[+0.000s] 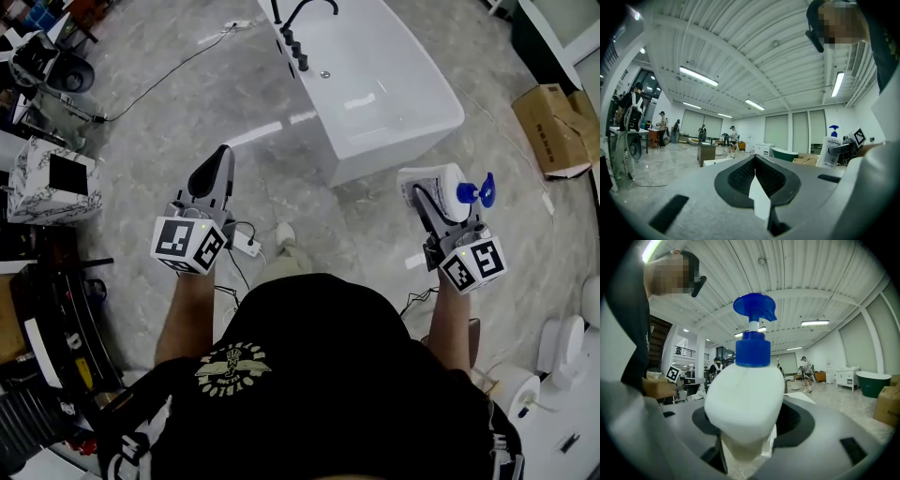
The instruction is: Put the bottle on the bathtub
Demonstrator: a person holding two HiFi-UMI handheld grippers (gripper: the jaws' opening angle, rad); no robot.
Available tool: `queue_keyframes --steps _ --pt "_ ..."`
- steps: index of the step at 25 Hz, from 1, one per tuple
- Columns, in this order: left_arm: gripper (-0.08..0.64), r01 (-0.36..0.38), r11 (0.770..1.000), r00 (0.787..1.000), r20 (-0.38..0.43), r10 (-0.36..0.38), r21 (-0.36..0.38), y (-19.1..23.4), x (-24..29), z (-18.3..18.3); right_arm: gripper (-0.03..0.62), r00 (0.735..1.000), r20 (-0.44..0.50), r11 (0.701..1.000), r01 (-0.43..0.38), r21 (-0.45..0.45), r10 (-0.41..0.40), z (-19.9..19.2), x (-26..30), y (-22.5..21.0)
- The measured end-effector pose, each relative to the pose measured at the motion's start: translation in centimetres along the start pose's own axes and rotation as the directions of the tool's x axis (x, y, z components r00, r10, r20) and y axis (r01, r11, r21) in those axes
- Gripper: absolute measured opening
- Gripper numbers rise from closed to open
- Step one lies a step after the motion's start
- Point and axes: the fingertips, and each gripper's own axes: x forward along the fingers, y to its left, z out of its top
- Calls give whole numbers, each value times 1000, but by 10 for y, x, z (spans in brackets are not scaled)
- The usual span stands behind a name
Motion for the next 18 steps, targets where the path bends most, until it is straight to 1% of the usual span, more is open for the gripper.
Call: queue_keyframes --steps 6,9,12,16,18 --pt "9 34 999 999 -31 -35 -23 21 43 -7 264 999 -29 1000 18 10 -17 -1 33 -14" --pt "9 62 998 997 -52 -63 -32 31 63 -13 264 998 -45 999 39 24 -38 -3 51 -23" --pt "9 84 996 994 -68 -86 -39 50 83 -16 264 997 -45 998 57 21 -56 2 73 -28" --pt "9 107 992 992 -54 -110 -69 77 112 -13 265 995 -51 997 82 -5 -82 11 97 -34" --pt "9 131 988 990 -34 -134 -76 86 126 -8 265 993 -53 995 104 -10 -104 15 107 -38"
